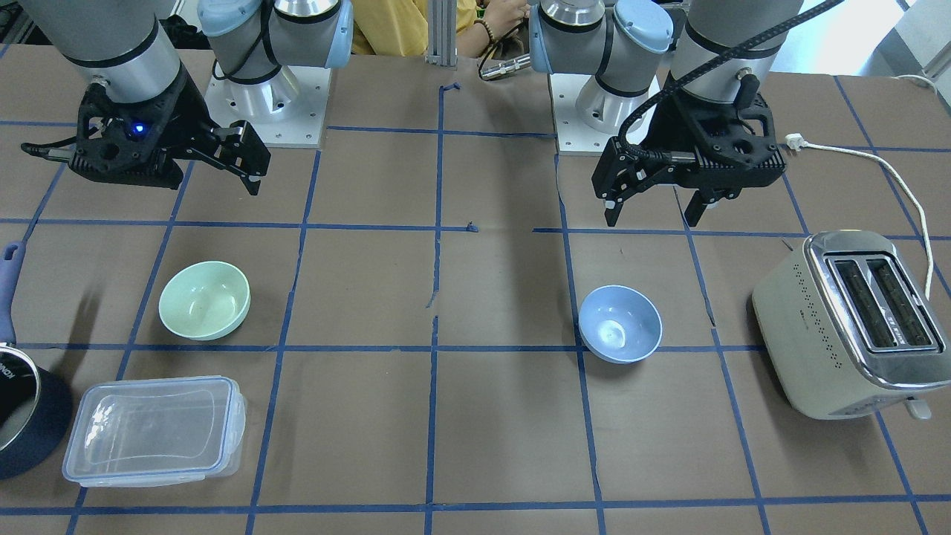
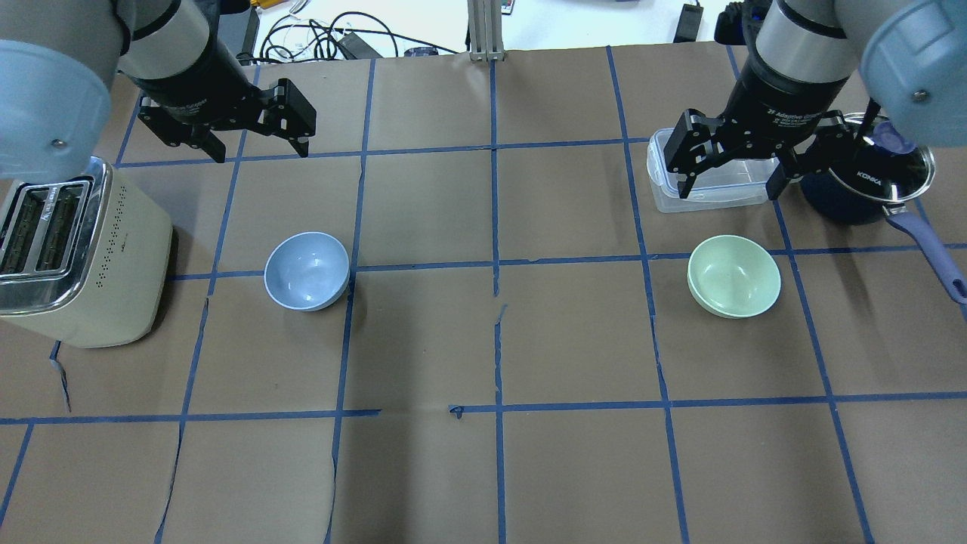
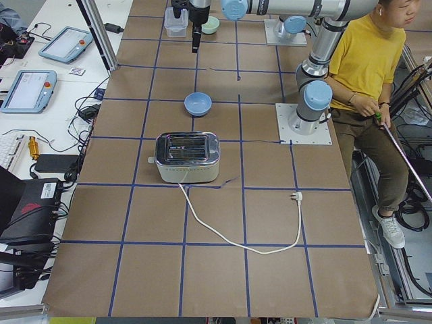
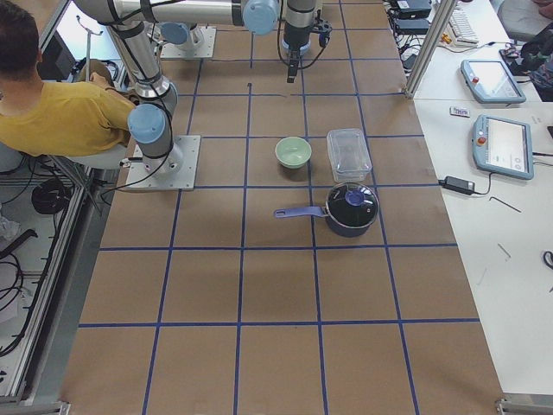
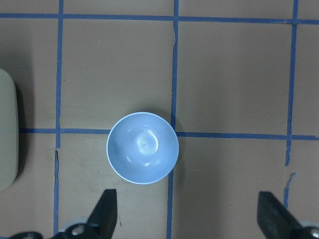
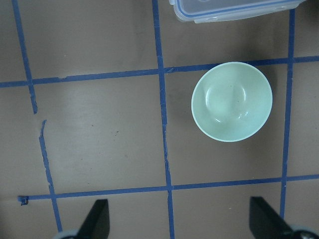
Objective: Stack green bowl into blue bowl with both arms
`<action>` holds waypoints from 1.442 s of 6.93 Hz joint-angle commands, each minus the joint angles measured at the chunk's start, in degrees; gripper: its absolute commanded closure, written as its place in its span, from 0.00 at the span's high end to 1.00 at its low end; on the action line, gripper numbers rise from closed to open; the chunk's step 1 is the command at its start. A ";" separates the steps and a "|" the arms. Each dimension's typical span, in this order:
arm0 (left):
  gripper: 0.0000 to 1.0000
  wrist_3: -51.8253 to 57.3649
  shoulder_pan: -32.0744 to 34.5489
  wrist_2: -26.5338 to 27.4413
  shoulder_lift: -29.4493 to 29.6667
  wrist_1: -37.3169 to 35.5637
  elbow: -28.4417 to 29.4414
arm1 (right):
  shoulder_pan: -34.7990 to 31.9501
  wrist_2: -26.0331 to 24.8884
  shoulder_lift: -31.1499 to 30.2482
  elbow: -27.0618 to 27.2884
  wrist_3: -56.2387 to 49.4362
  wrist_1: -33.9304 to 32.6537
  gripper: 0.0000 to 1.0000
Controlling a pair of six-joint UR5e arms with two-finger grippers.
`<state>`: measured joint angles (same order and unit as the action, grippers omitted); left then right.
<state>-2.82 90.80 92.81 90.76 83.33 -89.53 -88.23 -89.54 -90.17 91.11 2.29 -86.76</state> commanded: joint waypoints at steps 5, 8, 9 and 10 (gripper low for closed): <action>1.00 0.10 -0.01 0.01 0.03 0.52 0.06 | -0.01 0.07 0.00 0.03 0.00 -0.07 1.00; 1.00 0.88 -0.71 0.09 0.47 0.69 -0.29 | -0.01 0.07 0.00 0.03 0.00 -0.07 1.00; 1.00 5.50 -2.97 0.18 1.08 -0.27 -2.82 | -0.01 0.07 -0.09 0.03 0.00 -0.07 1.00; 1.00 8.07 -6.74 0.10 0.82 -4.10 -6.93 | -0.01 0.16 0.00 0.03 0.00 -0.07 1.00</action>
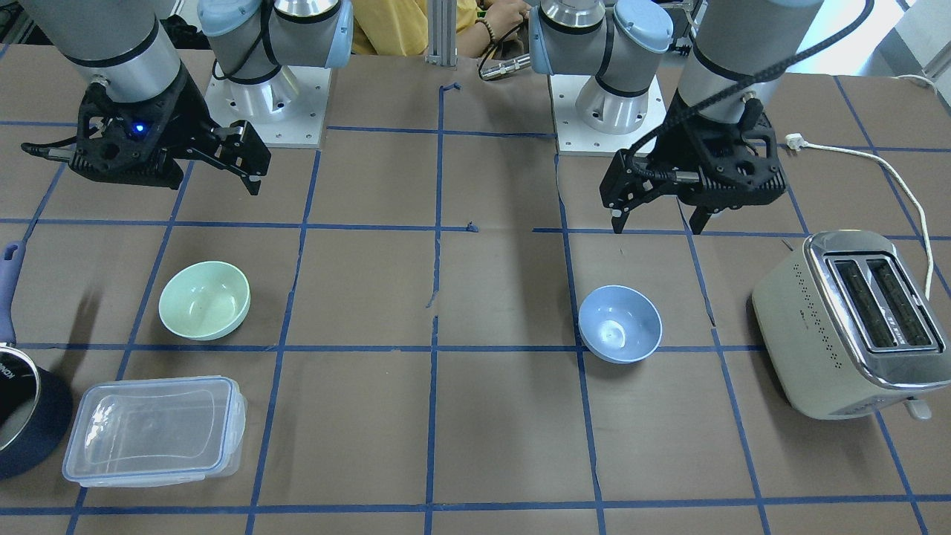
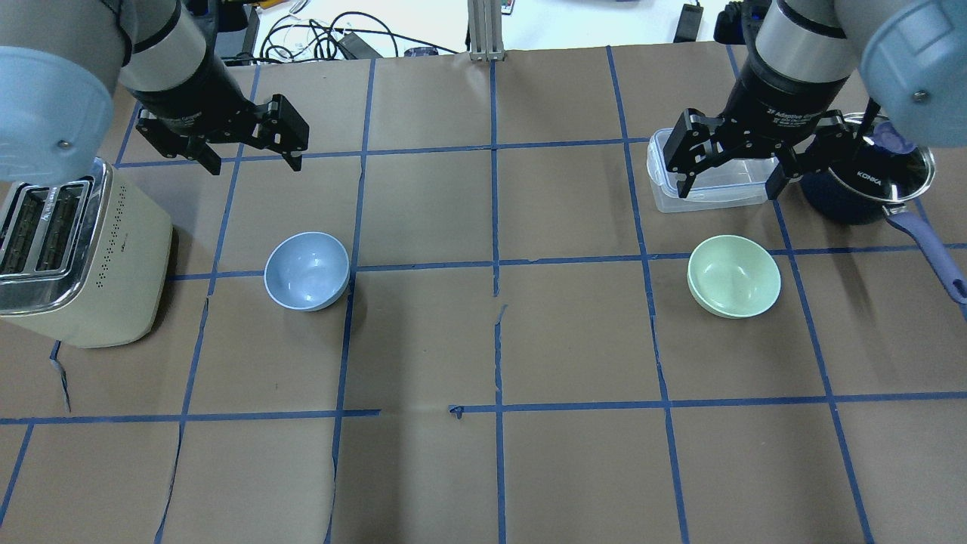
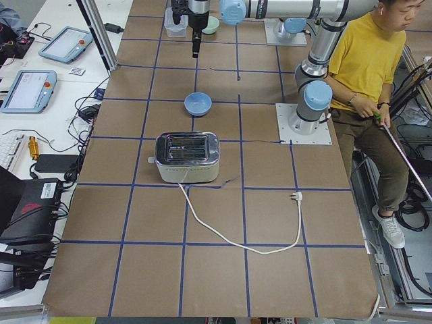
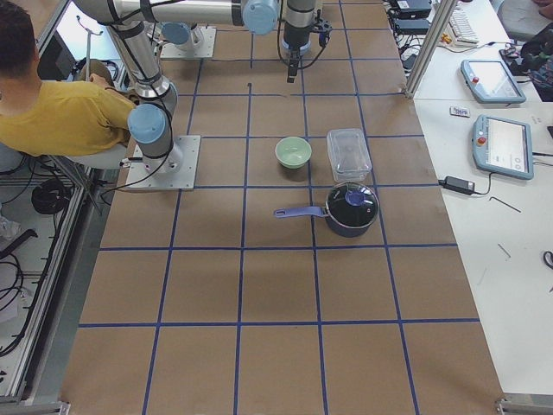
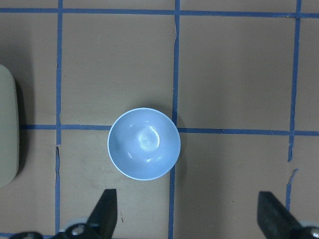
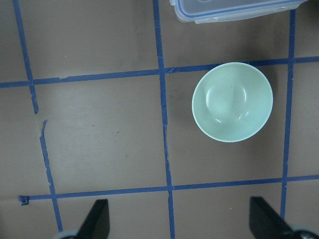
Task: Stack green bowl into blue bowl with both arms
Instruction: 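Lower the left gripper onto the rim of the light blue bowl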
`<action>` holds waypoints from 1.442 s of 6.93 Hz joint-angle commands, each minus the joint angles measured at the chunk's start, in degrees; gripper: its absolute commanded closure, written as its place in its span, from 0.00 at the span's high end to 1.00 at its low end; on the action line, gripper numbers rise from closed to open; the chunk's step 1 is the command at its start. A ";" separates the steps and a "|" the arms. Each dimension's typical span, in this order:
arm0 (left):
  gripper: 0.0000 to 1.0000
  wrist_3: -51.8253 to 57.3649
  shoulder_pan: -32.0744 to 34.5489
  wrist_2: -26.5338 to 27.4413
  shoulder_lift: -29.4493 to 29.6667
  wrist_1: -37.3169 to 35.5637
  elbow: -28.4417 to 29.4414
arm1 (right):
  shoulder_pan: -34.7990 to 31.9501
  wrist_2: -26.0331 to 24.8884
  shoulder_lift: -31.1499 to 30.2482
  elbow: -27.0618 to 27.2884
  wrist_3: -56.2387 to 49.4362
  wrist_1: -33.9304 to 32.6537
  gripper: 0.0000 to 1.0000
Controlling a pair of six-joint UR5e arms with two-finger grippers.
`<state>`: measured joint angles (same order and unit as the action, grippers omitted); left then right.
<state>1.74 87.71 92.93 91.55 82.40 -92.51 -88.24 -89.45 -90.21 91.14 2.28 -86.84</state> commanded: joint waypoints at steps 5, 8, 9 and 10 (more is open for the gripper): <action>1.00 11.18 -13.88 -6.50 8.01 -18.59 -19.63 | 0.00 0.77 0.04 0.00 -0.09 0.00 1.00; 0.64 12.65 -14.32 -8.64 14.70 -24.90 -20.08 | 0.52 -0.02 1.00 0.09 2.29 -0.43 1.00; 0.44 13.10 -14.49 -9.34 15.58 -25.18 -20.95 | 0.53 0.07 1.27 0.17 1.50 -1.57 1.00; 0.06 13.11 -14.50 -9.86 16.02 -24.66 -20.70 | 0.53 -0.11 3.71 0.61 1.50 -3.76 1.00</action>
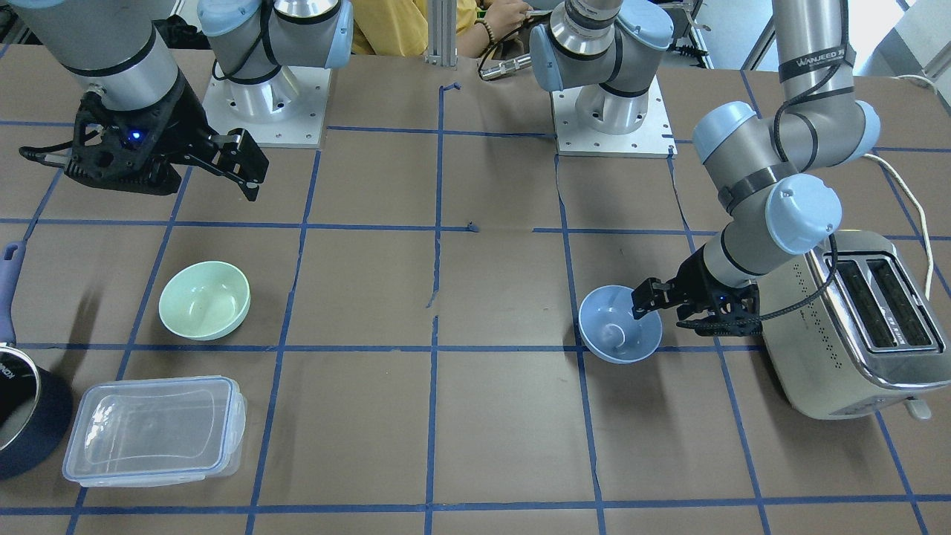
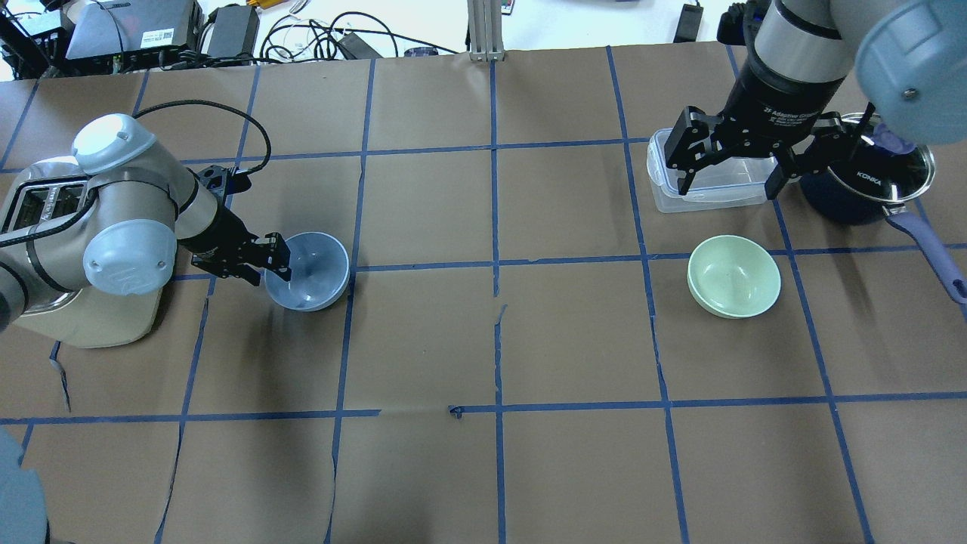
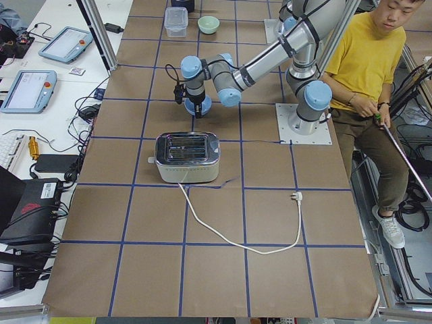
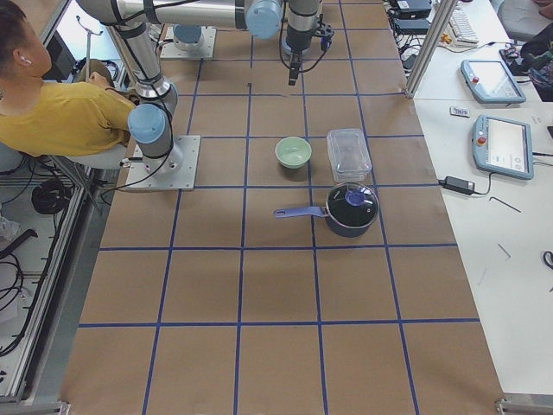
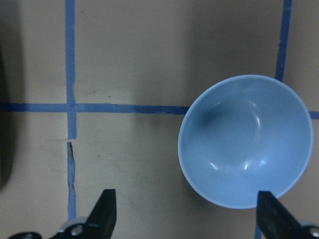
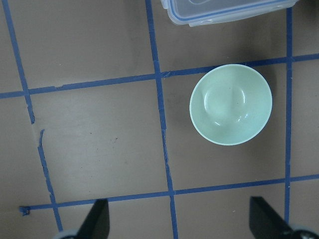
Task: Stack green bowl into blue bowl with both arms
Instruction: 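Lower the left gripper onto the rim of the light blue bowl, then grasp the blue bowl rim with the left gripper and drag it toward the table center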
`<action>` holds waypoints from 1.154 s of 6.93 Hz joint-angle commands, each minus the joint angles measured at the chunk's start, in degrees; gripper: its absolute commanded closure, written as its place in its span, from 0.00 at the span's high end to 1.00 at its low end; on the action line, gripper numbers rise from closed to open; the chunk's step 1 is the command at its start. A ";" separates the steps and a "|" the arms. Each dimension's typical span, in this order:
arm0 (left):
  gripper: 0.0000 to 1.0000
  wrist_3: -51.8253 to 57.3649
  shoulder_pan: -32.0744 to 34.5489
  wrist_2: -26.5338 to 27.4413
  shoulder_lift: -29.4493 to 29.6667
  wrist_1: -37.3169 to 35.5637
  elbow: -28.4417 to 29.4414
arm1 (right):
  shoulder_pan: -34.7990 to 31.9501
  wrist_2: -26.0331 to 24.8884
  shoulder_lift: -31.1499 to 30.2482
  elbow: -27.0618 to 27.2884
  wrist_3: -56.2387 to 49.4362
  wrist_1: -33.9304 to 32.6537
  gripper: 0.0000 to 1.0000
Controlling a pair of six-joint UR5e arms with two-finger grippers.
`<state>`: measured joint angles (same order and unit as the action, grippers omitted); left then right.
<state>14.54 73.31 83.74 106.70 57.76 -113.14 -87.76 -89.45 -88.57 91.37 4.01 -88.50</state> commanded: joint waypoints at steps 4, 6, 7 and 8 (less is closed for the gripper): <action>0.00 -7.02 5.05 -13.57 -2.54 15.86 7.20 | 1.44 -2.58 5.59 5.90 -1.72 -16.65 1.00; 0.00 -21.15 17.51 -13.17 -1.24 9.27 7.32 | 4.59 -2.23 5.68 11.34 -6.98 -21.42 1.00; 0.00 -26.44 22.01 -12.91 -0.88 7.21 6.88 | 4.96 -2.31 6.64 13.98 -9.52 -28.50 1.00; 0.00 -27.71 25.19 -8.29 -0.79 6.58 5.49 | 5.14 -1.88 8.91 16.79 -10.33 -34.23 1.00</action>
<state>-9.62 93.97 72.02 105.63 65.99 -106.54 -83.12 -91.68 -81.70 104.83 -4.65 -115.79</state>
